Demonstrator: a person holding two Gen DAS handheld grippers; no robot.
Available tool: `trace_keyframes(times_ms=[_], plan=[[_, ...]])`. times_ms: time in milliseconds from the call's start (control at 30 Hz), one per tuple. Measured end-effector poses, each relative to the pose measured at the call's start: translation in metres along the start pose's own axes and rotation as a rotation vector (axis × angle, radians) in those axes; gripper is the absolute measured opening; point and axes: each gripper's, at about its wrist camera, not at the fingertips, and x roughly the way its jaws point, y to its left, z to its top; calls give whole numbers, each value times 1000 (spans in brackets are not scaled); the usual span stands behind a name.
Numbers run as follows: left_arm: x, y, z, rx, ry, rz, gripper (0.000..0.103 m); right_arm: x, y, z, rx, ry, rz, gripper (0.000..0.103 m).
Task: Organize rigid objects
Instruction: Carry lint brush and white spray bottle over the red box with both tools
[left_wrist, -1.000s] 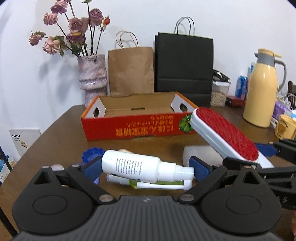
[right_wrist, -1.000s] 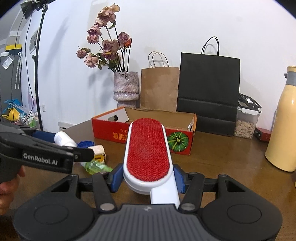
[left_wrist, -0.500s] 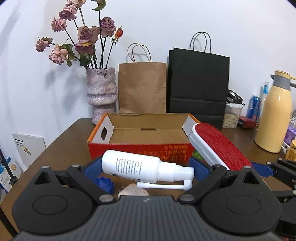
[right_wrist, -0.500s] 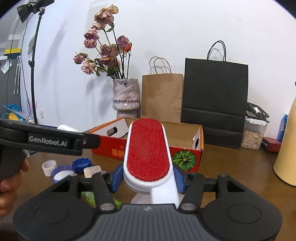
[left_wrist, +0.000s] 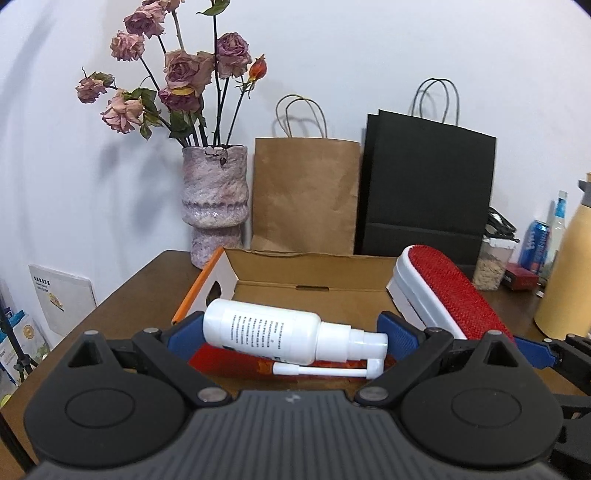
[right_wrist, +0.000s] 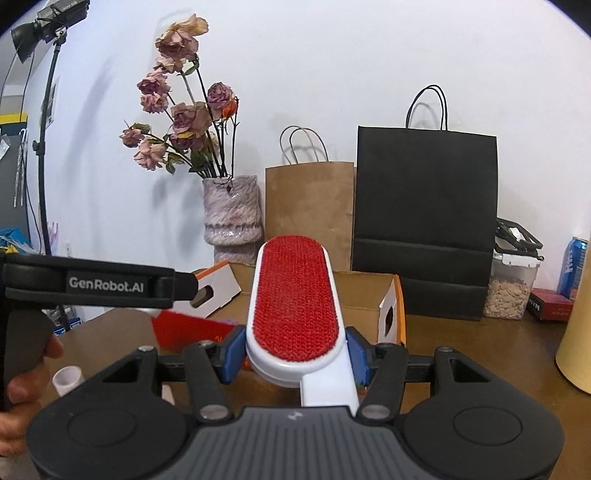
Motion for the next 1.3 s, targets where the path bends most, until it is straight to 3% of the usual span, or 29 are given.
trace_keyframes(times_ms=[733,1300], plan=[[90,14,40,-47,4,90,99,100,-10,46,-29,6,11,55],[141,20,54,-37,36,153,99,157,-23,70,-77,83,14,55]])
